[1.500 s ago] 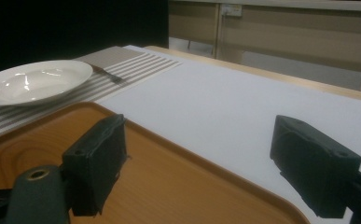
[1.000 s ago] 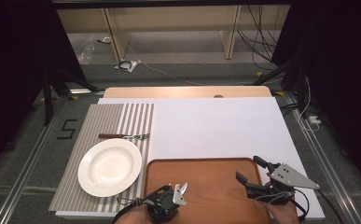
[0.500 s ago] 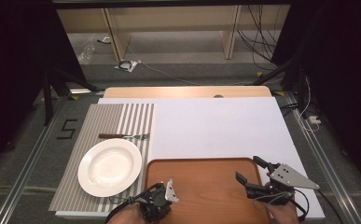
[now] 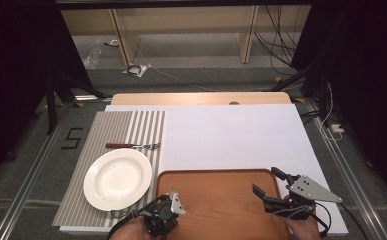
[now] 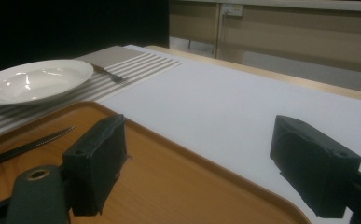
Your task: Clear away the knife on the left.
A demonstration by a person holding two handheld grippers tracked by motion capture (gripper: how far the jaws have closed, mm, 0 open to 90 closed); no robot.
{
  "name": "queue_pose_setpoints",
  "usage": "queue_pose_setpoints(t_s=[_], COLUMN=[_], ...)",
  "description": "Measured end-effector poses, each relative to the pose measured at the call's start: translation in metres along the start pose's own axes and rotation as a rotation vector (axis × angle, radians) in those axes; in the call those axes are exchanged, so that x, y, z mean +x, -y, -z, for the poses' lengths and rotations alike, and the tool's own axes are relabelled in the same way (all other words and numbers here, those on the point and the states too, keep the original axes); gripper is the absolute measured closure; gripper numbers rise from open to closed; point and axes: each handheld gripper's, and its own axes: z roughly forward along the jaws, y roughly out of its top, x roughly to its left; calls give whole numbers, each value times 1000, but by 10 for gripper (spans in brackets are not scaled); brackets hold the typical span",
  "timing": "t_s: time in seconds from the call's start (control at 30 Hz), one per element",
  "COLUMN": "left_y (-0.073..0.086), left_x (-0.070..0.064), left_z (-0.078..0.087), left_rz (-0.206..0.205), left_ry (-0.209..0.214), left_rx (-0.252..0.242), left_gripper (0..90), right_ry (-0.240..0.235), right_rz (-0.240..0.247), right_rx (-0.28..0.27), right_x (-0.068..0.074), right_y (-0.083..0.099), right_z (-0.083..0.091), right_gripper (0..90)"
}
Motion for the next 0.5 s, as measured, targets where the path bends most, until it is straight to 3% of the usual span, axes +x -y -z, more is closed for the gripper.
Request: queue_pose_setpoints(t_s=[0.5], left_y=[10], left_x=[13], left_z=[3], left_rz=[40], left_ry=[-12], left_rx=[1], left_gripper=[894], right_ry=[0], right_rz=[1], right_rx=[4], right_x=[0], right_y=[0], right_z=[0], right_gripper=[194])
